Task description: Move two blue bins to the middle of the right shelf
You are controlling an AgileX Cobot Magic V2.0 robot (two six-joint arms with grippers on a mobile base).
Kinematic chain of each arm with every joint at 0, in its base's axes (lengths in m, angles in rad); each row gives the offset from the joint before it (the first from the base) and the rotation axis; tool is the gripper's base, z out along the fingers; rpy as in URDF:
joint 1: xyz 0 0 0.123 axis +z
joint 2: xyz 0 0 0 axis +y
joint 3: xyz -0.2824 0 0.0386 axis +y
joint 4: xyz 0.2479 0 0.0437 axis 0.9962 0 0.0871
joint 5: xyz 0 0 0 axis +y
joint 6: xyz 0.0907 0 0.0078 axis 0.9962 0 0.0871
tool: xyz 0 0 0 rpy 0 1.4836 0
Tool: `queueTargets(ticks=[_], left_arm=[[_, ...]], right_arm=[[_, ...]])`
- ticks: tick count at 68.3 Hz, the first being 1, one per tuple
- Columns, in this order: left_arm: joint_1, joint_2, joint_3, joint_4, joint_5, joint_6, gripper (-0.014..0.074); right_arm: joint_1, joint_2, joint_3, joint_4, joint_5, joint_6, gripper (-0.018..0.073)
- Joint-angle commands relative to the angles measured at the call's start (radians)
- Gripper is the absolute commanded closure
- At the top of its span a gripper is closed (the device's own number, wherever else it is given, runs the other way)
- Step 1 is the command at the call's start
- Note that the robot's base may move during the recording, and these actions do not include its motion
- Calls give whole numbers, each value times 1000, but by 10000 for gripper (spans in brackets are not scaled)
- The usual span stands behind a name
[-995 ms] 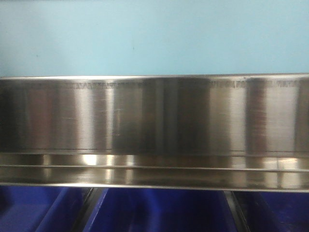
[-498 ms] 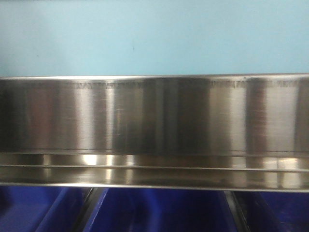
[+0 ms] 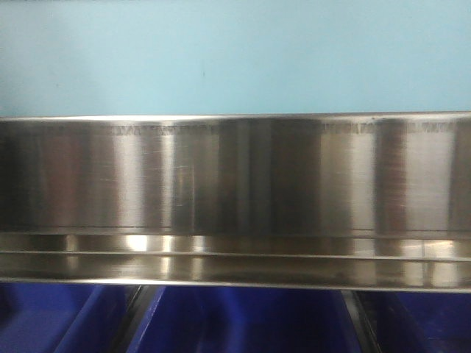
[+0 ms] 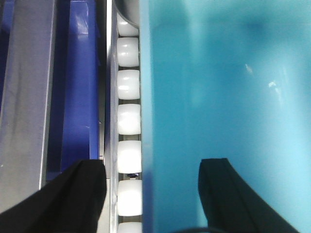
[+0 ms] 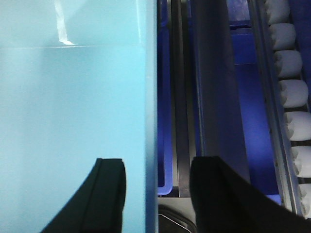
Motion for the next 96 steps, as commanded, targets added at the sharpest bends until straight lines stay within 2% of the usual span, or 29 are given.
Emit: queueTargets(ticks=[1,22,29,34,37,49,50,96], left_arm=[[3,-1,3,-3,-4,-1,267],[3,-1,3,-3,-4,-1,267],[3,-1,3,-9,-4,-1,298],[3,0,12,-12,-4,-1,374],[3,3,21,-17,-4,-1,453],[3,11,42,-22,-4,-1,711],[3,11,42,-22,-4,-1,706],[3,11,41,-14,-4,-1,707]], right_arm=[[-6,-5,7,-7,-9,-1,345],[-6,-5,7,-7,-9,-1,345],[-6,-5,7,-7,-9,-1,345],[-6,-5,7,-7,-9,-1,370],[-6,-4,7,-7,-9,-1,403],[-6,6,7,-7,-9,-1,692],[-6,6,7,-7,-9,-1,731],[-6,8,7,-7,-9,-1,722]])
